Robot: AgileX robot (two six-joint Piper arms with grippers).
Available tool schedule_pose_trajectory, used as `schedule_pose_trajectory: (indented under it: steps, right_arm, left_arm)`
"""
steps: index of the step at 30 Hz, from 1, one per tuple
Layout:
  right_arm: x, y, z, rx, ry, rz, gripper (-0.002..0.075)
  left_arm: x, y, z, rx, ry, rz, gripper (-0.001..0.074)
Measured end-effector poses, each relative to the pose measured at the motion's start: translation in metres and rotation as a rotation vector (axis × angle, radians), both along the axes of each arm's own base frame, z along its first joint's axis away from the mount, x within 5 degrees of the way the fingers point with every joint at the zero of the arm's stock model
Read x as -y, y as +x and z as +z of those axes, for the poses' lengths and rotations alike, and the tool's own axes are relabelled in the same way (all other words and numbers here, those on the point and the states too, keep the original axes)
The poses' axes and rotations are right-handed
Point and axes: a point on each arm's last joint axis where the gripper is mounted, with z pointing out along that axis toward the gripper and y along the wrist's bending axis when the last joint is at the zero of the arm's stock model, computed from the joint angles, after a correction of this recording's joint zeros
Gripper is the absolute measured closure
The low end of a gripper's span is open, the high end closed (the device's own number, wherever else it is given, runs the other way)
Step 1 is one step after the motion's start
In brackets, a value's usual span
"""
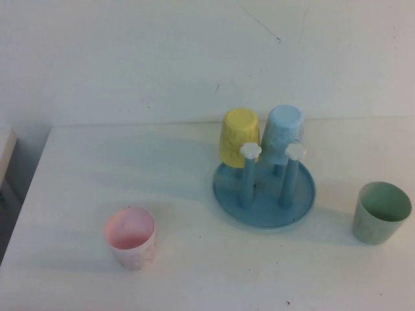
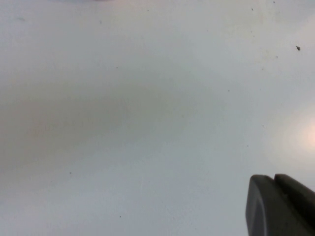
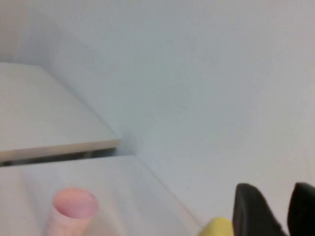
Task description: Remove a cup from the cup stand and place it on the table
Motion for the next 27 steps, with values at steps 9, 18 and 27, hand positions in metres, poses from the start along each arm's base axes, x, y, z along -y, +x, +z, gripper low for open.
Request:
schedule_pose_trajectory:
  steps: [9, 18, 27]
  right_arm:
    - [0.025, 0.011, 0.005, 0.281, -0.26, -0.326, 0.0554]
    - [0.043, 0.003, -0.036, 0.118, -0.156, -0.481, 0.0554]
    - [0.072, -0.034, -0.115, -0.346, -0.108, -0.714, 0.0554]
  left_arm:
    - [0.002, -0.004, -0.002, -0.035, -0.001, -0.036, 0.0737]
    - [0.002, -0.005, -0.002, -0.035, 0.0, -0.04, 0.0737]
    - [0.002, -0.005, -0.002, -0.033, 0.001, -0.04, 0.0737]
